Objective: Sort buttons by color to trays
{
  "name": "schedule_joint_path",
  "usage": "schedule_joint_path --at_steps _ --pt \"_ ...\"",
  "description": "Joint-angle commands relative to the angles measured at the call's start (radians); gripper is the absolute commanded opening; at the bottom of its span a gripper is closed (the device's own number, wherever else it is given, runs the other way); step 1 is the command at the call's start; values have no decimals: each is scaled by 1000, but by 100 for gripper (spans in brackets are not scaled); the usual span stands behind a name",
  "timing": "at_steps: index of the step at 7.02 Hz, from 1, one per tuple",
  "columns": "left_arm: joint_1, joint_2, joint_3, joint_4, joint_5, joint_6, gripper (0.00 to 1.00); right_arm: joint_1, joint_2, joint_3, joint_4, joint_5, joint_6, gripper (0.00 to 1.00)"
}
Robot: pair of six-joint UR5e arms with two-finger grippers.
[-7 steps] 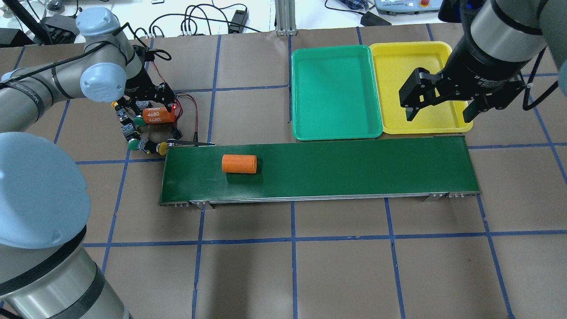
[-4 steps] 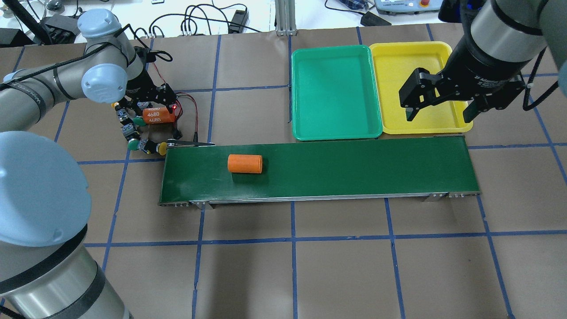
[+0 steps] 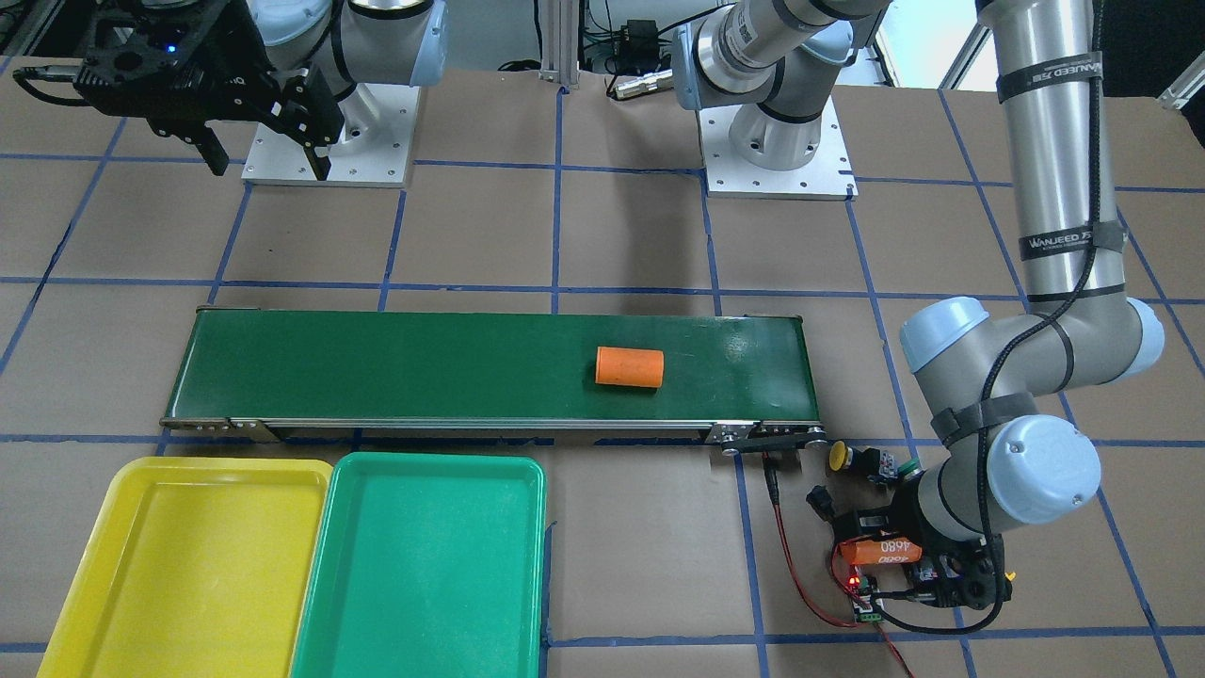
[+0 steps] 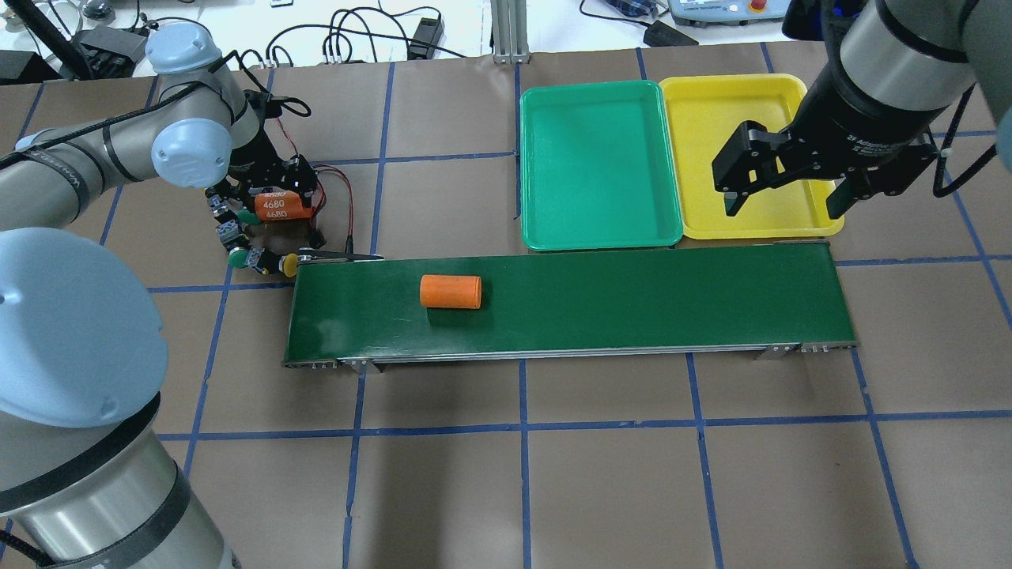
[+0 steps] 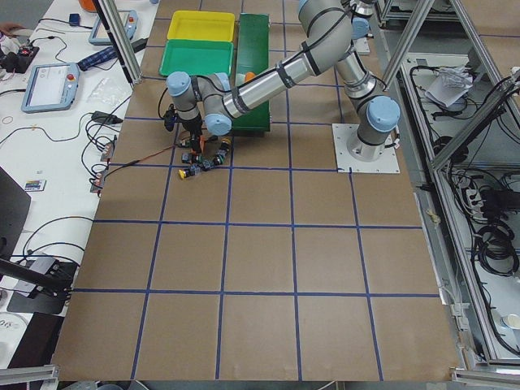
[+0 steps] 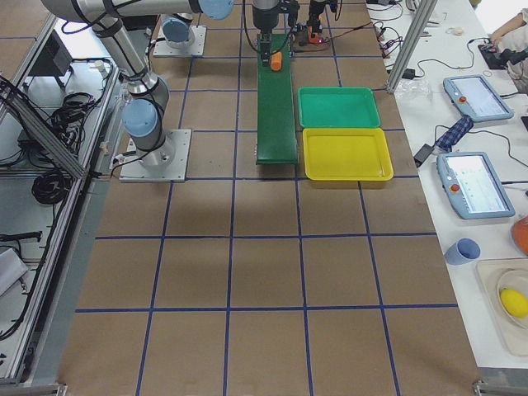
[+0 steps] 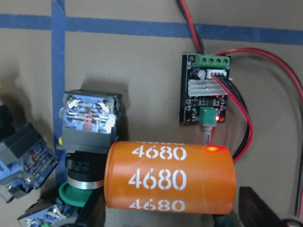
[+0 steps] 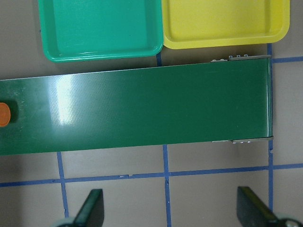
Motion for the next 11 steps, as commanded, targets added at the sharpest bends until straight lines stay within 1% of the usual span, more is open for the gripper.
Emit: schedule_joint_path --at_steps 1,2,3,4,7,8,9,11 --pt "-1 -8 4 0 -2 0 23 0 0 0 0 0 -2 100" --pt "-12 1 4 -2 2 0 0 0 0 0 0 0 0 100" --pt "-18 30 1 -20 3 0 0 0 0 0 0 0 0 100" --pt "-18 82 4 -107 2 0 0 0 0 0 0 0 0 100" --pt "-30 298 -82 -284 -17 2 0 0 0 0 0 0 -2 100" --pt "-67 352 -149 -302 -58 -1 0 0 0 0 0 0 -2 100" --pt "-113 389 -224 -292 -54 -5 0 0 0 0 0 0 0 100" --pt "-129 413 -277 -286 -54 5 0 0 0 0 0 0 0 100"
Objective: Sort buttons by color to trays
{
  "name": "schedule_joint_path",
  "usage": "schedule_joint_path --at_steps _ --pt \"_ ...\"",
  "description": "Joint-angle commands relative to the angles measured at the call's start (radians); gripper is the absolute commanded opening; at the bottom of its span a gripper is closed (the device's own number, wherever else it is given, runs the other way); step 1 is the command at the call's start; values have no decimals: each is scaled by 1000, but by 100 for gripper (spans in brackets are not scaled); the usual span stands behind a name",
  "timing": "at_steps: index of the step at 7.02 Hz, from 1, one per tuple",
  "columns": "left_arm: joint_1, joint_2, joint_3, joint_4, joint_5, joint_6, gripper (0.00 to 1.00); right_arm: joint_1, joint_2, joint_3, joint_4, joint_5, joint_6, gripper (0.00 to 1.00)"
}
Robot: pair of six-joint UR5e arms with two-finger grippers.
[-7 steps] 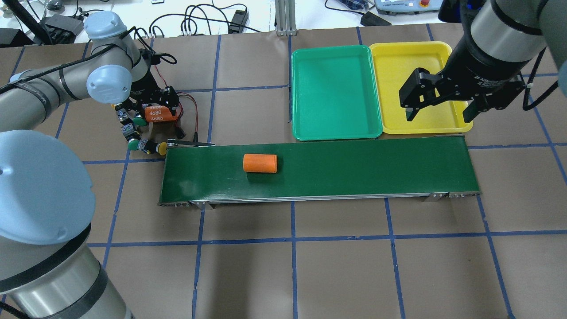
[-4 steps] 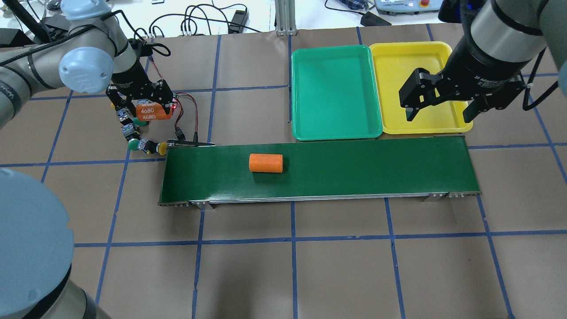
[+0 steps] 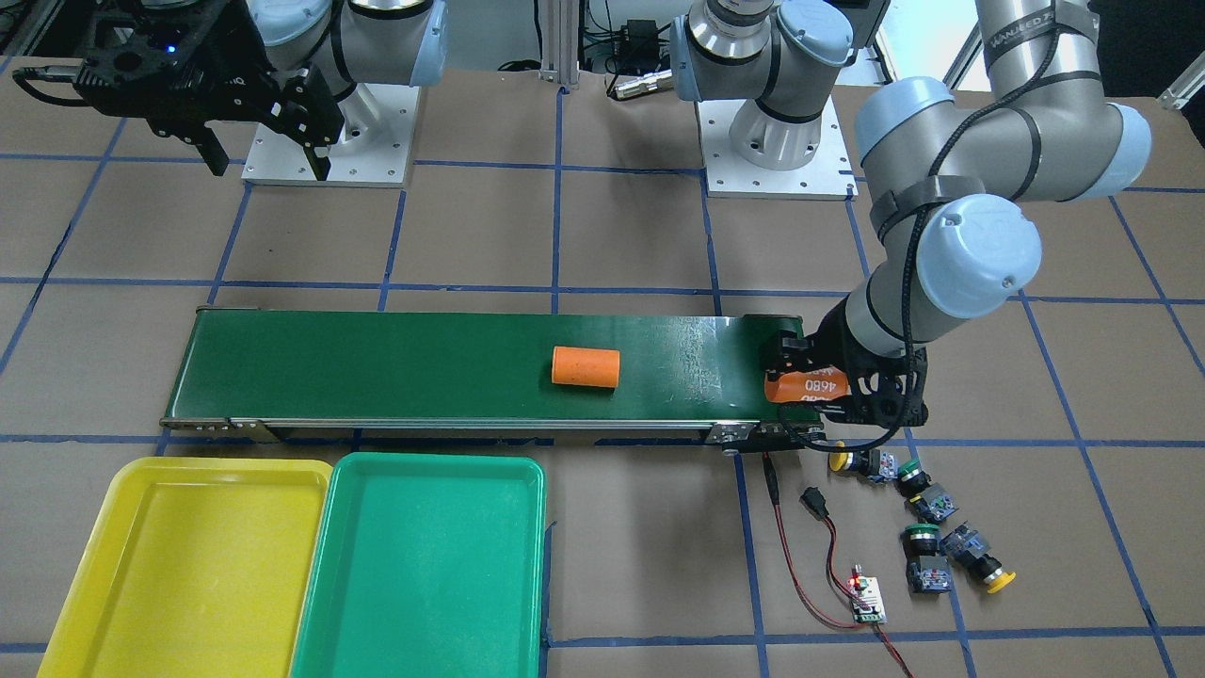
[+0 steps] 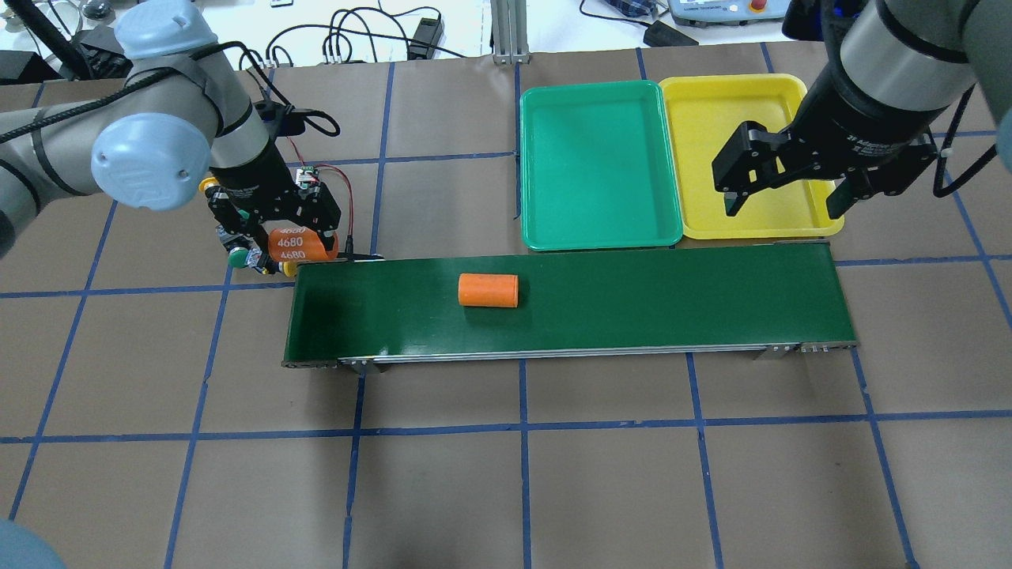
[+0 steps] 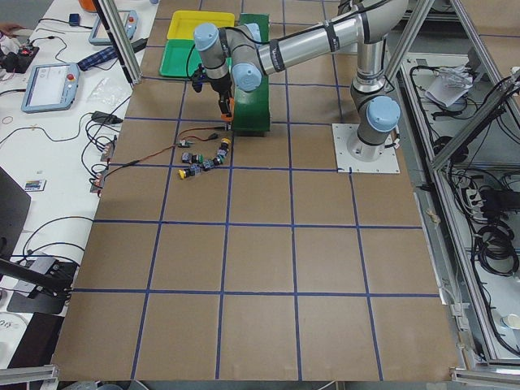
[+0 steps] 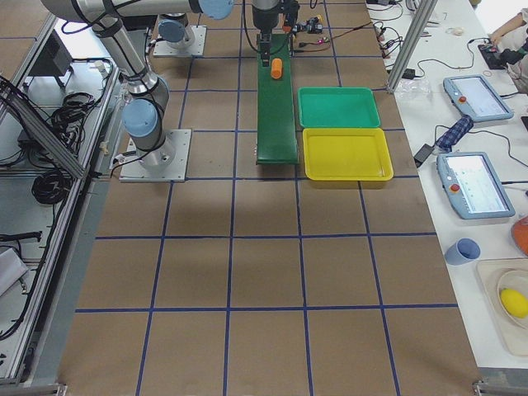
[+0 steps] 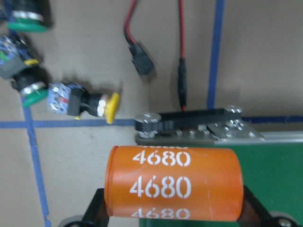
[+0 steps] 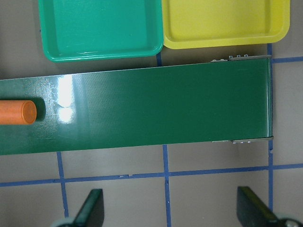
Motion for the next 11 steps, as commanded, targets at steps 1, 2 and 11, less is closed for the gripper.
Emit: schedule_joint_path --at_steps 1,2,11 --pt "-11 17 -84 2 -1 -14 0 0 0 0 0 0 1 100" --pt "-7 14 -119 38 -1 1 0 0 0 0 0 0 1 100" --pt "93 85 116 -53 119 5 100 0 0 0 0 0 1 100"
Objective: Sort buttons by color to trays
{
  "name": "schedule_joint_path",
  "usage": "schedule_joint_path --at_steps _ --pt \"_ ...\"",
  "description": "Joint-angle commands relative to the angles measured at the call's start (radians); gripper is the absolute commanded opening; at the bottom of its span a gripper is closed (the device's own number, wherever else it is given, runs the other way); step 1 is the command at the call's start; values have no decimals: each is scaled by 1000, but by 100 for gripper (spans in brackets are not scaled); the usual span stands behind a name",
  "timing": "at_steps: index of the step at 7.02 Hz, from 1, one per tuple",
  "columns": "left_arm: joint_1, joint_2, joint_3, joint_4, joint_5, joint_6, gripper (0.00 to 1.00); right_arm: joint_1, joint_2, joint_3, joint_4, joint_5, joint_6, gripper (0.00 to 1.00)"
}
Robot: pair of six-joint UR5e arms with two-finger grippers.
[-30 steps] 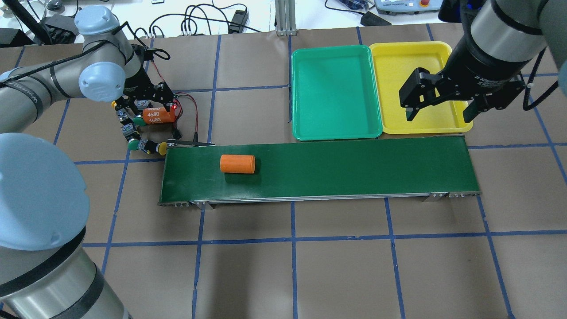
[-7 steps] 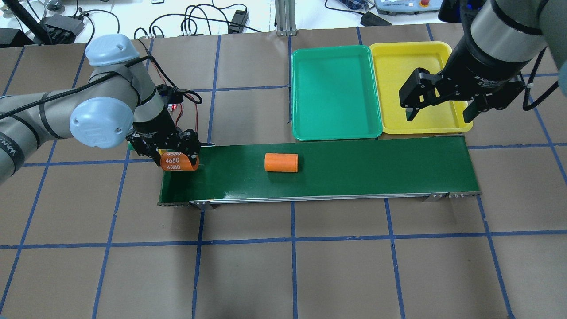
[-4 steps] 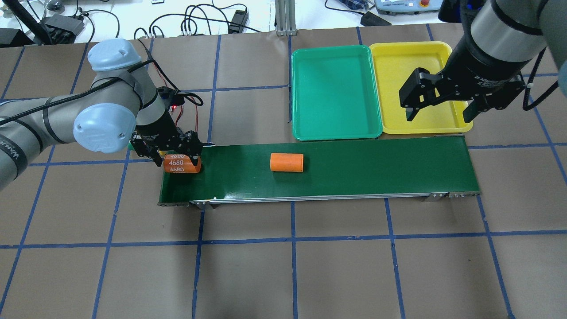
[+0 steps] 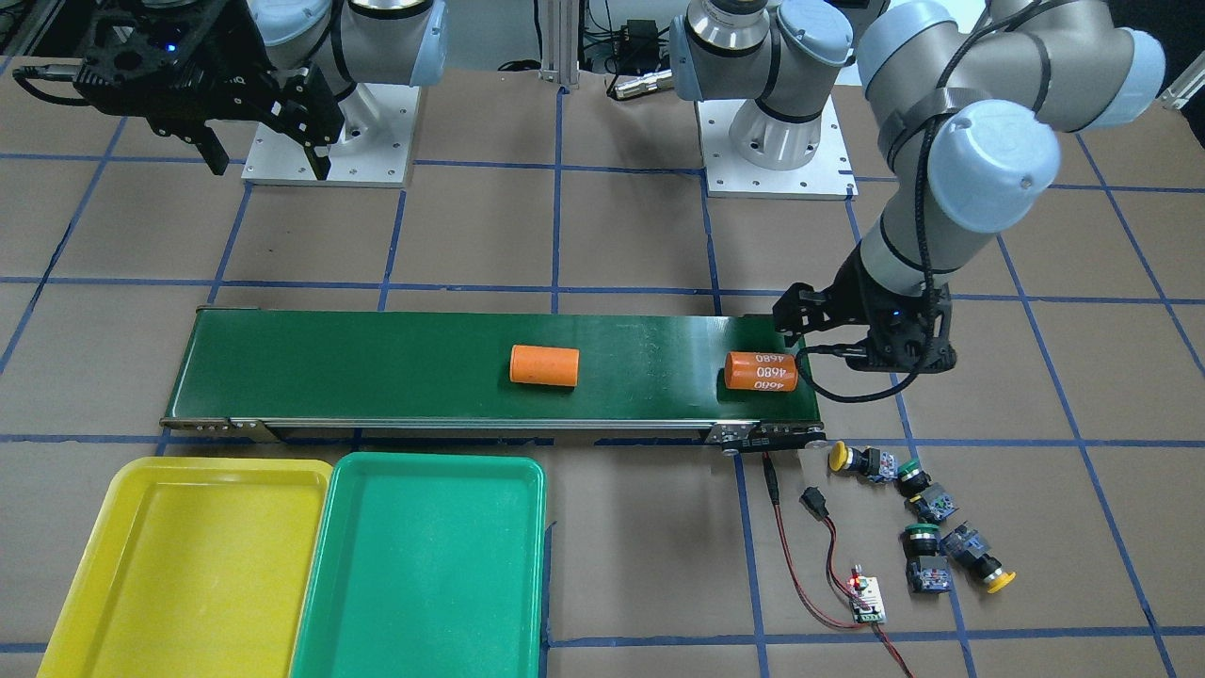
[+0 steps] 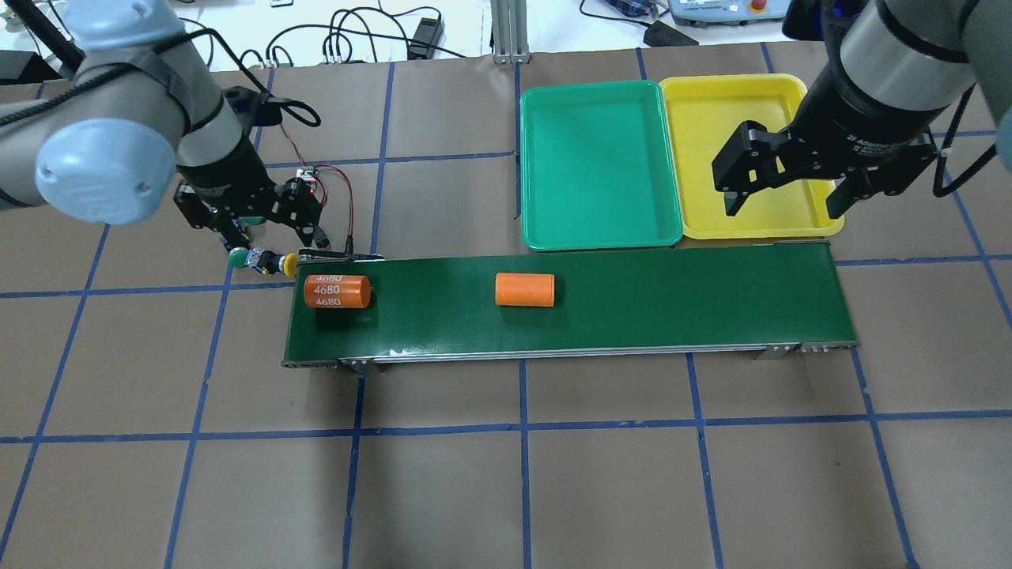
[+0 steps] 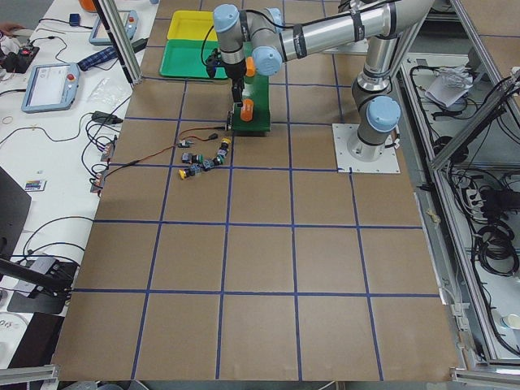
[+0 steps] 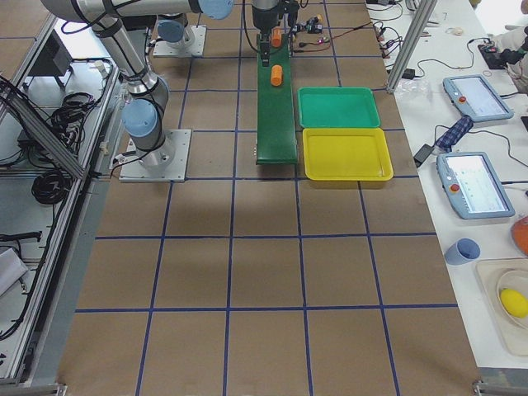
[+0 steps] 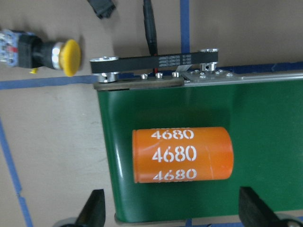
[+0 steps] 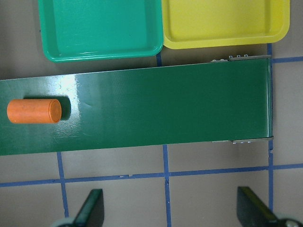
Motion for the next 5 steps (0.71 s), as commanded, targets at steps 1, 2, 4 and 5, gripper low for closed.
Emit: schedule_joint_path --at_steps 1,2,4,5 --pt "135 -46 109 0 49 88 100 0 0 0 0 0 0 100" --pt "225 -82 122 72 40 226 100 0 0 0 0 0 0 100" --pt "301 -186 151 269 40 289 100 0 0 0 0 0 0 100" --pt "302 -251 160 320 32 276 100 0 0 0 0 0 -2 100"
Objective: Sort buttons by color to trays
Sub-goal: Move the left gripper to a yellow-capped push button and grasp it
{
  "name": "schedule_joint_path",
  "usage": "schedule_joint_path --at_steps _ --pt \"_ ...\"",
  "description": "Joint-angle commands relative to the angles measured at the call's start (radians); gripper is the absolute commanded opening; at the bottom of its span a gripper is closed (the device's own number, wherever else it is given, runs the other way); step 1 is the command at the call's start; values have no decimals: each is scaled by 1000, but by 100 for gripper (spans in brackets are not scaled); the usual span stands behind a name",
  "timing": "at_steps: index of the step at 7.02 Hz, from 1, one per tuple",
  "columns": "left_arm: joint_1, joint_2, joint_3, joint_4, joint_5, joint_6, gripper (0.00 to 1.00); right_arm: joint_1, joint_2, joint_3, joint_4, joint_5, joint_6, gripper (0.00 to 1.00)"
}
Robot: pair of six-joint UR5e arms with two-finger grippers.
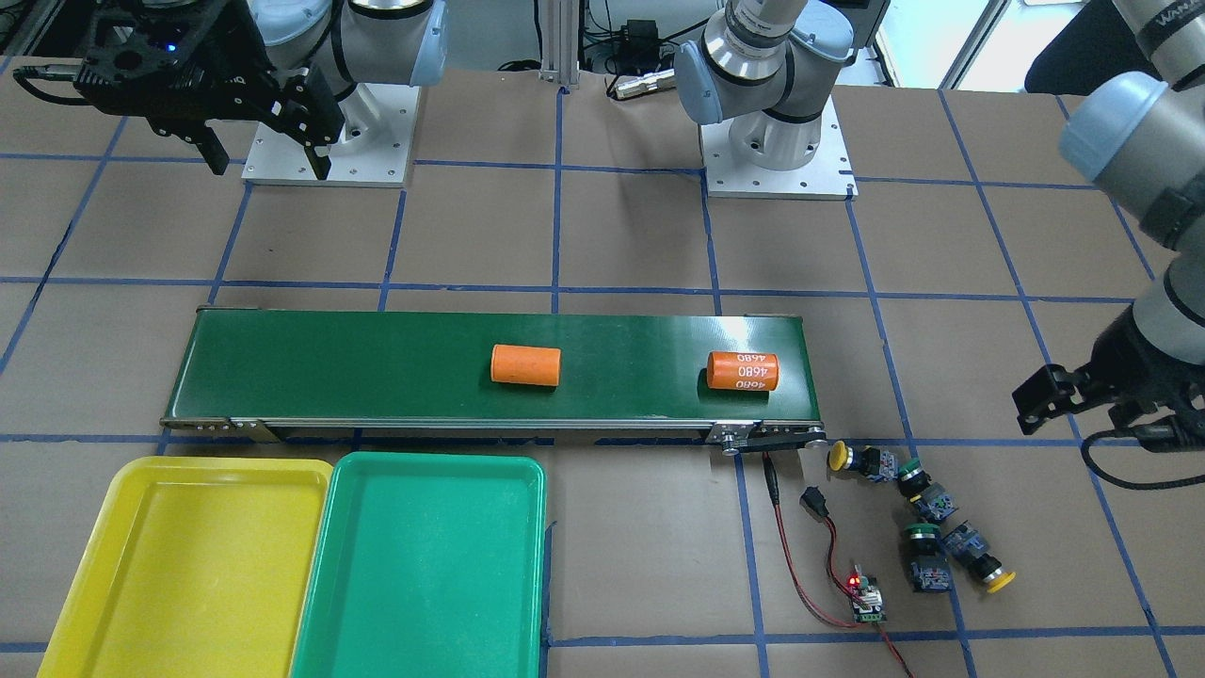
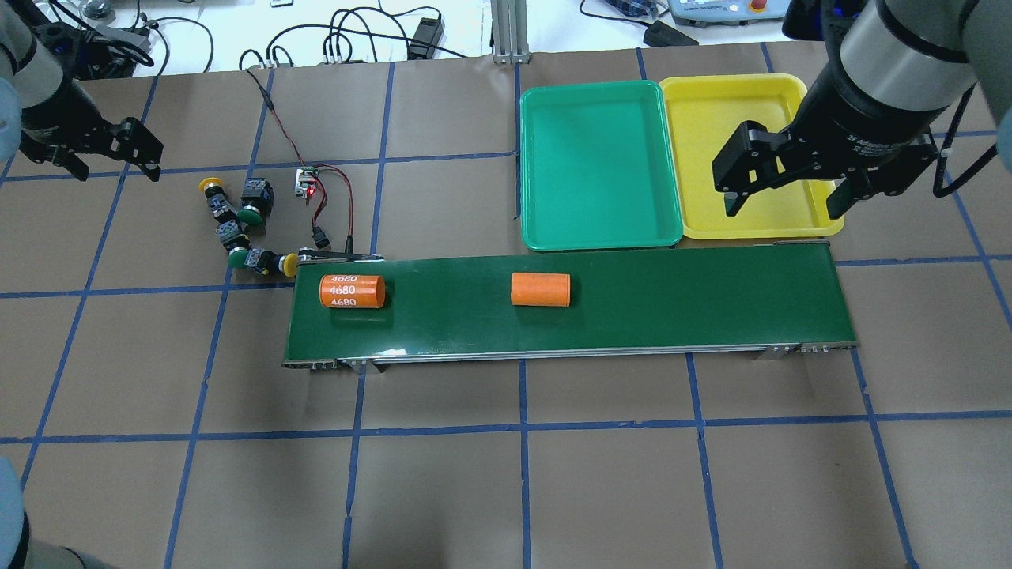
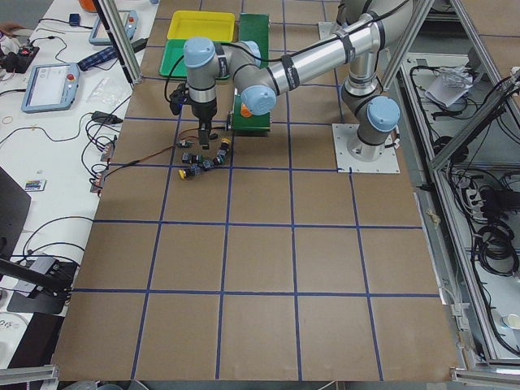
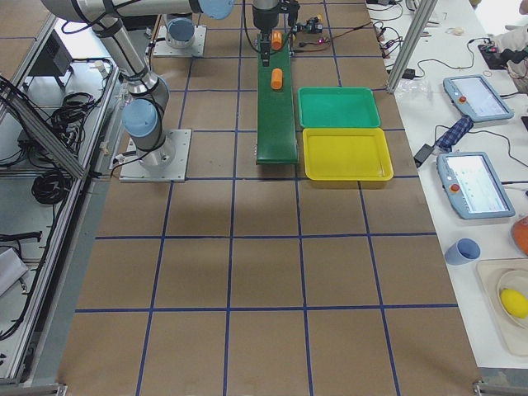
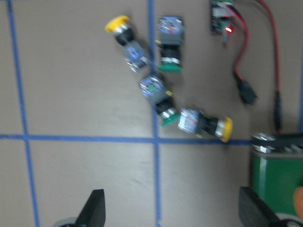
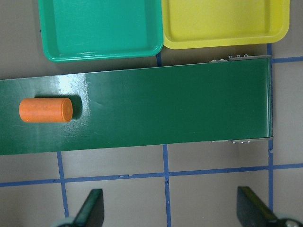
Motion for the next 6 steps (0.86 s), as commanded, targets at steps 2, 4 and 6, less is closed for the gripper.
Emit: schedule_joint_path --at_steps 2,4,6 --pt "17 -177 30 184 -84 -1 100 0 0 2 0 0 0 100" --pt "17 -229 62 185 -86 -27 100 0 0 2 0 0 -1 100" --pt "14 -289 90 185 -89 -75 100 0 -2 2 0 0 0 100"
